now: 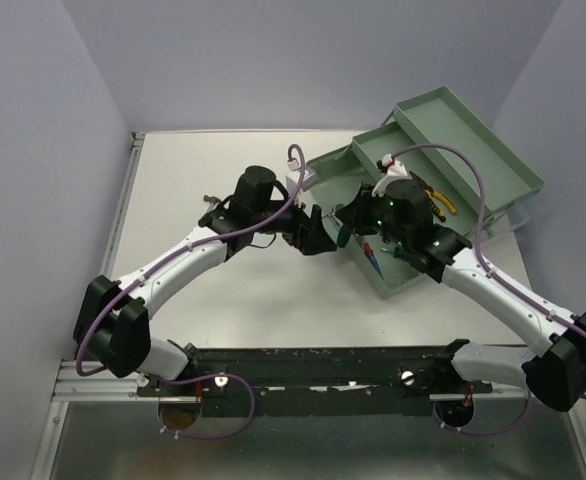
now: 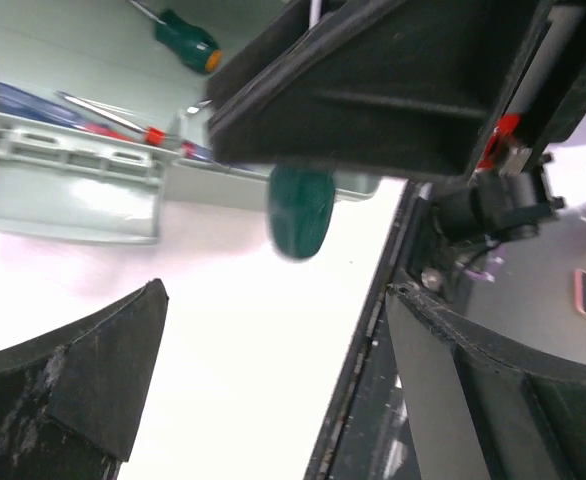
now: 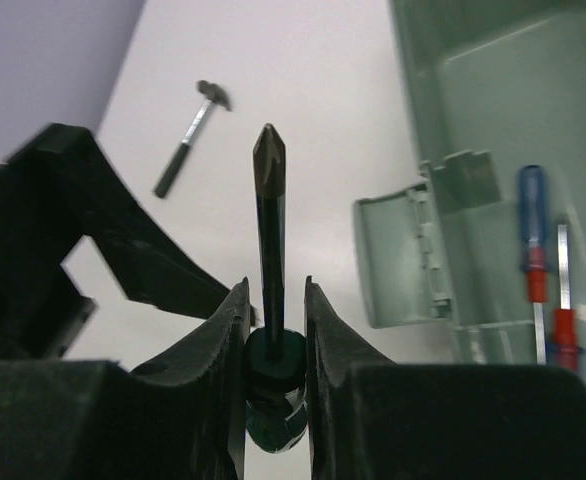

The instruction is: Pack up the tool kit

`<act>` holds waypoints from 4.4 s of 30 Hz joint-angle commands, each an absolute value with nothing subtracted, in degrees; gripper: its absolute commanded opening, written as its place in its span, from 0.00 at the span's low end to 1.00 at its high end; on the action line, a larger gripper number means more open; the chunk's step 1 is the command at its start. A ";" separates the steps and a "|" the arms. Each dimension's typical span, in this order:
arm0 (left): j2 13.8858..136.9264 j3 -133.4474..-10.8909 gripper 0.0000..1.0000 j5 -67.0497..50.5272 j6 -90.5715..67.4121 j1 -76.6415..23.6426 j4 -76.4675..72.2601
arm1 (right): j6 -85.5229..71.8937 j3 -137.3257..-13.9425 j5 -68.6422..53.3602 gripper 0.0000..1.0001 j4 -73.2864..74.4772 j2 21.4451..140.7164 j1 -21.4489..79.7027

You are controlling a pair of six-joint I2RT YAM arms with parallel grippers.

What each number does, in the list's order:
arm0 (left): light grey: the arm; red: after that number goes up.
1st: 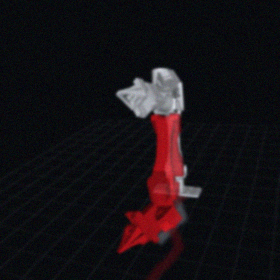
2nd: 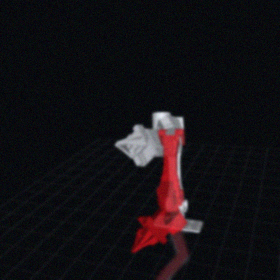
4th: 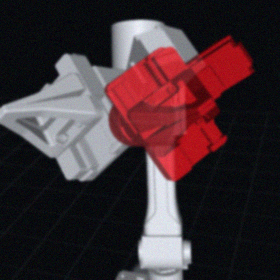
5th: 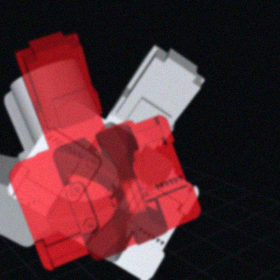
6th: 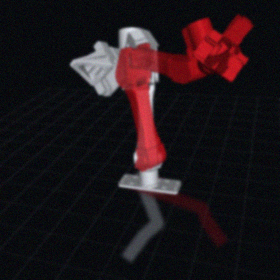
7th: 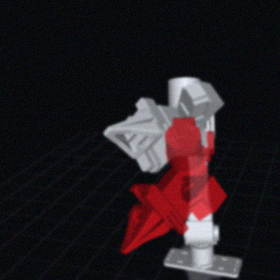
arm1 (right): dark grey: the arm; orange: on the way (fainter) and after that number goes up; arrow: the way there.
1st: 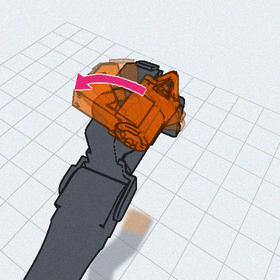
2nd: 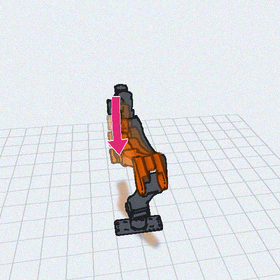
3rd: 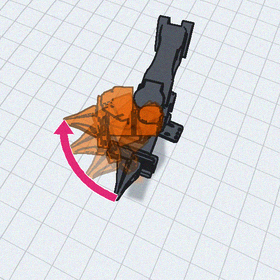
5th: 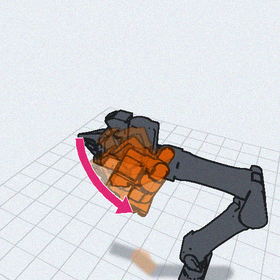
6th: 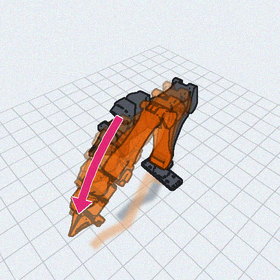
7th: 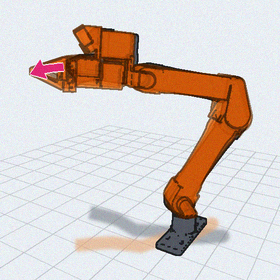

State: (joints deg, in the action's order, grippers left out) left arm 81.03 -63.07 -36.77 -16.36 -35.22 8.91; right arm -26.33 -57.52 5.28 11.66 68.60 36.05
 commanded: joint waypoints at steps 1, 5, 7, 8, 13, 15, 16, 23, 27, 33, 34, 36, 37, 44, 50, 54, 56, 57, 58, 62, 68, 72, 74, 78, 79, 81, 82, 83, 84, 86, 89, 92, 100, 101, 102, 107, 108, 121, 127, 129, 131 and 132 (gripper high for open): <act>79.71 -68.81 0.99 -18.67 -6.95 -32.36 20.54 | -9.68 -68.80 19.65 0.01 29.05 71.09 33.93; 84.97 -73.73 0.99 -13.89 -8.25 -23.58 28.02 | -3.97 -71.19 21.45 0.01 38.31 74.61 29.72; 87.96 -76.10 0.99 -14.68 -8.88 -18.31 31.36 | -0.90 -70.41 21.27 0.00 39.81 75.40 29.01; 89.02 -77.24 0.99 -14.07 -8.53 -16.19 33.12 | -0.62 -70.05 21.79 0.01 40.77 76.11 29.18; 94.03 -80.76 0.99 -9.86 -5.72 -10.99 39.10 | 2.72 -68.91 19.44 0.01 42.45 79.18 29.09; 96.40 -82.17 0.99 -6.52 -4.49 -10.37 42.00 | 2.90 -68.64 17.41 0.01 42.63 80.41 29.18; 97.72 -82.87 0.99 -5.55 -3.96 -10.11 43.58 | 3.07 -68.64 16.79 0.01 42.54 80.77 29.09; 100.20 -81.83 0.99 2.64 -2.29 -7.83 46.32 | 2.46 -67.68 17.67 0.58 42.81 82.71 29.09; 102.03 -82.79 0.99 0.36 -2.37 -4.67 47.19 | 1.67 -66.18 16.18 0.68 40.35 80.51 29.18; 105.29 -83.15 0.99 -1.06 -1.85 -2.55 48.16 | 0.18 -65.04 17.31 0.68 35.34 74.89 29.09; 105.90 -83.23 0.99 -0.88 -1.76 -2.29 48.34 | 0.18 -64.78 17.40 0.68 34.81 73.84 29.18; 107.92 -84.11 0.98 -0.88 -1.58 -1.67 48.78 | 0.17 -63.99 17.32 0.68 33.58 71.82 29.09; 108.71 -84.46 0.96 -1.05 -1.58 -1.32 48.95 | 0.09 -63.46 17.14 0.68 32.88 70.68 29.09; 113.81 -86.04 0.68 -2.90 -1.84 -0.53 49.83 | 0.18 -60.47 16.52 0.68 30.85 65.66 29.09; 115.84 -85.96 0.52 2.27 -1.85 -0.53 50.01 | -1.67 -59.33 16.26 0.68 30.50 64.25 29.18; 117.51 -86.66 0.52 3.78 -2.02 -0.53 50.36 | -2.90 -58.45 16.44 0.68 29.18 63.28 29.18; 118.30 -86.84 0.44 3.87 -2.02 -0.53 50.62 | -3.43 -58.18 16.35 0.68 28.65 62.84 29.18; 118.65 -86.92 0.37 4.04 -1.93 -0.53 50.62 | -3.69 -58.10 16.35 0.68 28.39 62.67 29.18; 118.91 -87.10 0.30 3.87 -1.93 -0.53 50.63 | -3.95 -58.01 16.26 0.68 28.21 62.23 29.09; 117.87 -87.28 0.02 3.43 -2.20 -0.53 50.89 | -4.66 -57.57 16.00 0.69 27.34 60.82 29.09; 105.23 -82.54 0.00 -1.82 -3.86 -4.65 44.49 | -9.39 -57.04 13.28 0.73 26.28 59.15 29.09; 94.68 -77.80 0.00 -6.14 -5.80 -8.43 36.49 | -16.59 -57.92 7.22 0.73 25.05 59.68 29.18; 90.54 -76.21 0.00 -8.77 -6.06 -11.76 33.59 | -19.84 -58.09 2.66 0.71 22.52 60.20 29.44; 85.00 -72.17 0.00 -15.36 -9.13 -18.88 26.92 | -25.74 -57.92 -2.45 0.69 15.40 62.40 31.90; 83.95 -71.11 0.00 -18.51 -10.79 -20.11 24.81 | -27.14 -58.01 -3.50 0.69 13.47 63.10 32.34; 82.45 -69.35 0.00 -24.06 -13.26 -22.75 20.76 | -30.22 -58.27 -5.09 0.67 9.95 64.85 33.66; 82.18 -68.74 0.00 -25.73 -14.14 -24.42 19.35 | -31.54 -58.45 -5.53 0.67 8.37 65.73 34.71; 81.83 -68.21 0.00 -27.41 -14.67 -25.65 18.38 | -32.51 -58.62 -5.45 0.67 6.52 66.53 35.59; 81.48 -67.68 0.00 -28.47 -15.20 -27.06 17.50 | -33.13 -58.88 -5.01 0.66 5.29 67.32 36.73; 80.60 -66.89 0.00 -29.79 -15.64 -29.34 16.00 | -34.01 -59.76 -2.65 0.66 4.04 68.99 38.57; 79.02 -65.57 0.00 -30.84 -16.87 -31.63 13.63 | -34.10 -60.73 1.39 0.65 4.39 71.27 40.60; 77.79 -64.60 0.00 -32.43 -19.15 -32.87 11.61 | -32.96 -61.61 6.22 0.63 6.41 72.68 42.44; 76.91 -63.11 0.00 -34.80 -21.88 -35.68 8.27 | -33.48 -60.29 11.60 0.60 6.50 73.48 43.86; 76.90 -63.02 0.00 -34.98 -21.97 -35.94 8.09 | -33.66 -60.03 12.30 0.59 6.24 73.48 43.86; 76.82 -63.02 0.00 -35.15 -21.89 -36.12 7.91 | -33.58 -59.77 12.57 0.56 5.89 73.39 43.86; 75.85 -62.23 0.00 -35.25 -21.80 -36.65 6.68 | -33.22 -59.33 12.83 0.33 4.40 73.39 43.77; 75.68 -62.05 0.00 -35.51 -21.71 -36.82 6.33 | -32.96 -59.41 12.83 0.21 4.48 73.39 43.86; 71.90 -63.01 0.99 -32.70 -16.70 -37.00 9.05 | 8.24 -77.68 27.69 0.01 23.62 68.73 33.07; 72.16 -63.11 0.99 -32.61 -15.56 -36.91 9.75 | 23.35 -84.36 34.53 0.01 24.35 75.31 19.09; 72.60 -63.02 0.99 -32.35 -15.56 -37.00 9.93 | 29.33 -87.78 36.37 0.00 23.91 79.17 17.06; 73.12 -63.54 0.99 -30.94 -15.82 -36.91 10.98 | 34.77 -91.47 38.74 0.01 23.64 83.91 15.04; 73.65 -63.89 0.99 -29.98 -15.99 -36.91 11.42 | 36.98 -93.23 40.33 0.01 23.47 86.46 14.33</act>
State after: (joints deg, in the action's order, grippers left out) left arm 72.44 -62.33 -33.21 -16.91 -36.77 9.58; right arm 22.06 -87.90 33.12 21.76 78.98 16.64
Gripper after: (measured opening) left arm 0.992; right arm 0.072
